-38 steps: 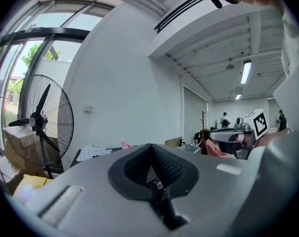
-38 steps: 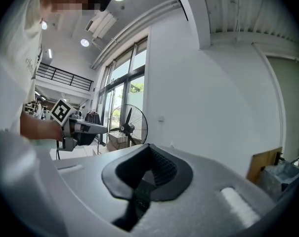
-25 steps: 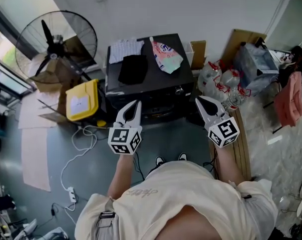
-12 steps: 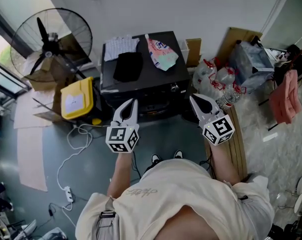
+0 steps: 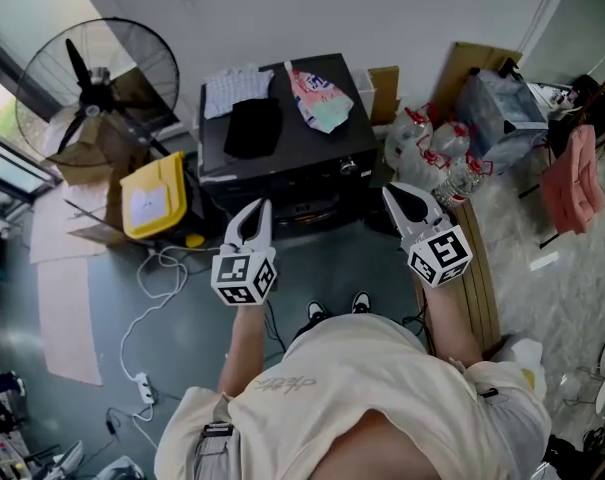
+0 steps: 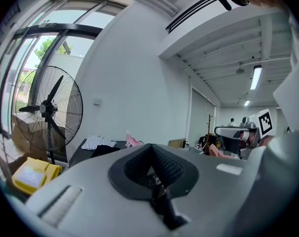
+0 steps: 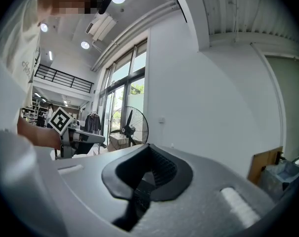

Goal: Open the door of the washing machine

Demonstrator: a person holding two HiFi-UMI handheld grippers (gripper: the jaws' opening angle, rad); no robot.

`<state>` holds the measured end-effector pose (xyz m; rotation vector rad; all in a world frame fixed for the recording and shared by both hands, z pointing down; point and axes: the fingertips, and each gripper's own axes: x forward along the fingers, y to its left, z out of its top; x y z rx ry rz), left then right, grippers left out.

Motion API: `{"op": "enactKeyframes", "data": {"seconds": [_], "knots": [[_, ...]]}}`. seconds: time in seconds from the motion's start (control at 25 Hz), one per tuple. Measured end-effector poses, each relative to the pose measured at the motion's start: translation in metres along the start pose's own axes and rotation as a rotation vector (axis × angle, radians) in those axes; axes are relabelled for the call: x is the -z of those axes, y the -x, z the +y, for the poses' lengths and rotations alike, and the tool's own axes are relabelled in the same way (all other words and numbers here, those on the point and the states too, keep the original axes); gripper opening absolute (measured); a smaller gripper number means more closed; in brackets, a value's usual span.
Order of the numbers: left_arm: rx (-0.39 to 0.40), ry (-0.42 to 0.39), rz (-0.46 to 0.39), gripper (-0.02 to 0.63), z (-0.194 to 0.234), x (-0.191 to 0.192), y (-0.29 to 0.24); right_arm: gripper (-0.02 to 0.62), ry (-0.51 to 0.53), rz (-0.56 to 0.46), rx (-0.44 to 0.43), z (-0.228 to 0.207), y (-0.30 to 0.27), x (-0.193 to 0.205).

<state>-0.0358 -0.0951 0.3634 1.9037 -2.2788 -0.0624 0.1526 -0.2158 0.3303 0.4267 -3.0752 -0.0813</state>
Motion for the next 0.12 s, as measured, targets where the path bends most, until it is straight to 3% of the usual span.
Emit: {"op": "enactKeyframes", "data": {"seconds": [0.12], "knots": [[0.003, 0.0, 0.003, 0.017, -0.001, 0.0005, 0.0014, 0.001, 0.002, 0.007, -0.003, 0.0016, 0.0005, 0.0013]]}}
